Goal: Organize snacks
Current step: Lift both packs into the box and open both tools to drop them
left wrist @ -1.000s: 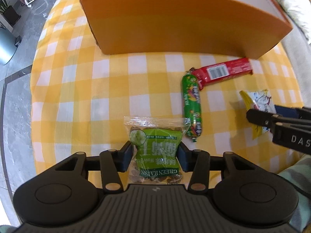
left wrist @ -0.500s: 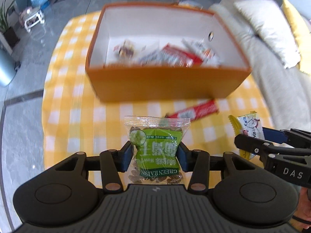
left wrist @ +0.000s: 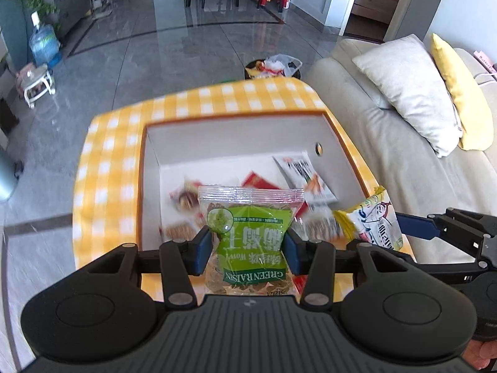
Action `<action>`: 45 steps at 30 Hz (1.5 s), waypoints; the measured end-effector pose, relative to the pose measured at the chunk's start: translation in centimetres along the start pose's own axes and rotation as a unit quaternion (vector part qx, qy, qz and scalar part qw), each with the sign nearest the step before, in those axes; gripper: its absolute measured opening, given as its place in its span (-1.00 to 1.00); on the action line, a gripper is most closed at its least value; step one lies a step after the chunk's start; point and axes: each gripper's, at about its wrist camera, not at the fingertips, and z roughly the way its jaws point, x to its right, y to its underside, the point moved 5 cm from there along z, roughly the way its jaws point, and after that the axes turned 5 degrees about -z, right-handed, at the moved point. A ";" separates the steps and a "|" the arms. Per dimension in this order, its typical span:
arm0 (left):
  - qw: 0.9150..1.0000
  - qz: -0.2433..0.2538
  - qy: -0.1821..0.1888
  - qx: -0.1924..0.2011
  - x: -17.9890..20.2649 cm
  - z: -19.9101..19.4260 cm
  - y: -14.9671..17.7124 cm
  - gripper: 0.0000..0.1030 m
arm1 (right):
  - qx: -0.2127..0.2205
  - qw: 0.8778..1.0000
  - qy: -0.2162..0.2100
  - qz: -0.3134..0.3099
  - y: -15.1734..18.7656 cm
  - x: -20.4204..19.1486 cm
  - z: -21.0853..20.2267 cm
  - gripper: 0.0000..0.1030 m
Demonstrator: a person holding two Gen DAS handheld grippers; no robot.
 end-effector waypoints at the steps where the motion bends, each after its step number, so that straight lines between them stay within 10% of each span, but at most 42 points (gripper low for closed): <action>1: 1.000 0.003 0.001 -0.001 -0.1 0.3 -0.6 0.04 | 0.002 1.000 0.000 -0.006 -0.8 0.1 0.5 0.05; 14: 0.998 0.026 -0.037 -0.048 -1.3 8.2 -4.2 0.04 | -0.038 0.996 0.048 -0.067 -5.5 1.9 8.4 0.05; 45: 0.990 0.017 -0.076 -0.120 -3.0 16.7 -1.7 0.09 | -0.144 0.978 0.076 -0.130 -2.5 2.8 19.0 0.09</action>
